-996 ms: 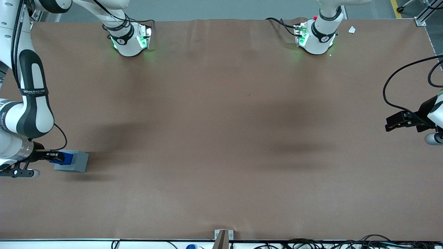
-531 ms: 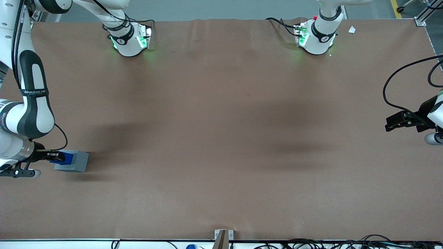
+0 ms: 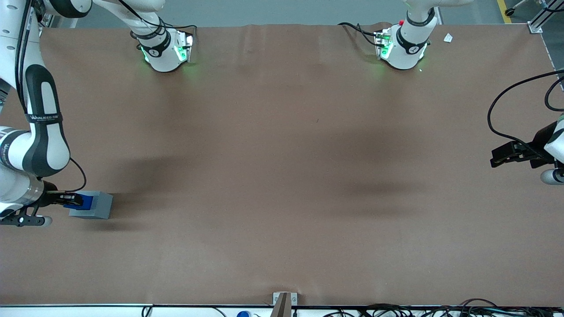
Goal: Insert blue part into gray base with right arm
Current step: 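Lower the blue block into the gray base's square opening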
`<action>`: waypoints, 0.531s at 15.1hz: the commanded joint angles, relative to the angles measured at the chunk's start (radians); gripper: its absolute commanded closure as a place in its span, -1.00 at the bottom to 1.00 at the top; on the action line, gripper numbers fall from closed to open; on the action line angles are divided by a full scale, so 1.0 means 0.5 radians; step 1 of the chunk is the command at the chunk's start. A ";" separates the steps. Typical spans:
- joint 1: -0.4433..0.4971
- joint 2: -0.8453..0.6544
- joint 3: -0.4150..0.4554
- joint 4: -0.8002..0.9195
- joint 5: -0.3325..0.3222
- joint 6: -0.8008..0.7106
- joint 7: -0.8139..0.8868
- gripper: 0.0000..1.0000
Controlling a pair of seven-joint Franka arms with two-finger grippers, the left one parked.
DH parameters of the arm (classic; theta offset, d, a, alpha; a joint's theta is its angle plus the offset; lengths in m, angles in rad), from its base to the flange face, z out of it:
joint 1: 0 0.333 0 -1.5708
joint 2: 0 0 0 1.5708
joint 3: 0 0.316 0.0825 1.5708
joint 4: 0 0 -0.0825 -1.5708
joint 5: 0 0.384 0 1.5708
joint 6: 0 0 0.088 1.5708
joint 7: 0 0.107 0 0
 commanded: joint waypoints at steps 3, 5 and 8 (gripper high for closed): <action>-0.036 0.057 0.020 0.052 0.012 0.010 -0.035 0.41; -0.036 0.057 0.020 0.055 0.012 0.010 -0.032 -0.39; -0.032 0.054 0.020 0.055 0.009 0.007 -0.029 -1.00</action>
